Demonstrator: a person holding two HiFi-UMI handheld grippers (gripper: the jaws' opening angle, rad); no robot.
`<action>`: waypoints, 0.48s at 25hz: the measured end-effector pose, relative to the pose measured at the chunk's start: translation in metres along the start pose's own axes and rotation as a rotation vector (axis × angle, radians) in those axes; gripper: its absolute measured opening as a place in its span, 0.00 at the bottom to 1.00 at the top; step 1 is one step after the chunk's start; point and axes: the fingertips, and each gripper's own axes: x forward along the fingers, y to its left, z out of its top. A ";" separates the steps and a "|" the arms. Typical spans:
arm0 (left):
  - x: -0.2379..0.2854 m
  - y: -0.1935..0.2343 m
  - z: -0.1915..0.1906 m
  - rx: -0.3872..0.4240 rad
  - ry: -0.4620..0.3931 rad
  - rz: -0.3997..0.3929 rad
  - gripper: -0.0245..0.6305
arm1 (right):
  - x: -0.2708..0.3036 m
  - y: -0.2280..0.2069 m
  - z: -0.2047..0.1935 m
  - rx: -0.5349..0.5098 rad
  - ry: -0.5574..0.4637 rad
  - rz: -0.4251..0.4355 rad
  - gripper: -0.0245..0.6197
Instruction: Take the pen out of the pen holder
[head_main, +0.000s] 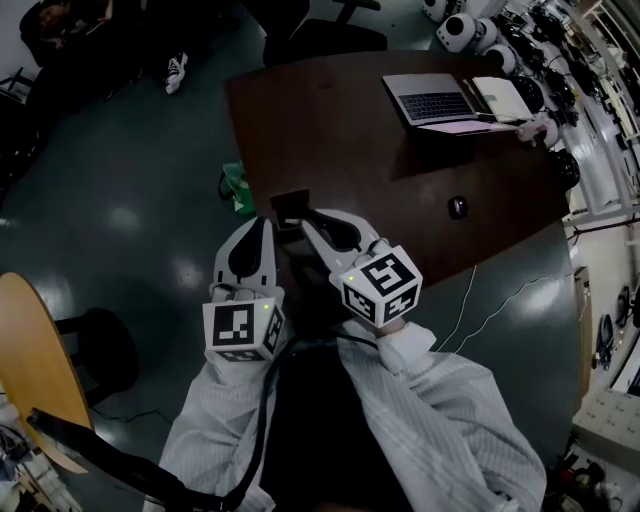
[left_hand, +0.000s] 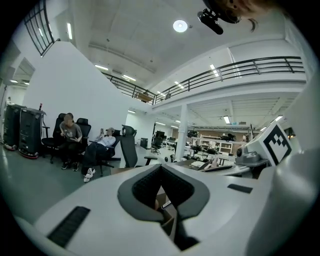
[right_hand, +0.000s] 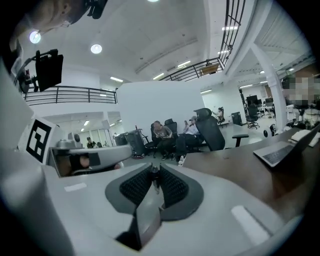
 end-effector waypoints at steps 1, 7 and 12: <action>0.001 -0.002 0.004 0.002 -0.010 -0.003 0.04 | -0.004 0.003 0.006 0.004 -0.015 0.013 0.11; 0.004 -0.016 0.024 0.025 -0.049 -0.017 0.04 | -0.024 0.007 0.031 -0.014 -0.067 0.036 0.11; 0.005 -0.028 0.032 0.040 -0.062 -0.034 0.04 | -0.030 0.002 0.039 0.001 -0.087 0.044 0.11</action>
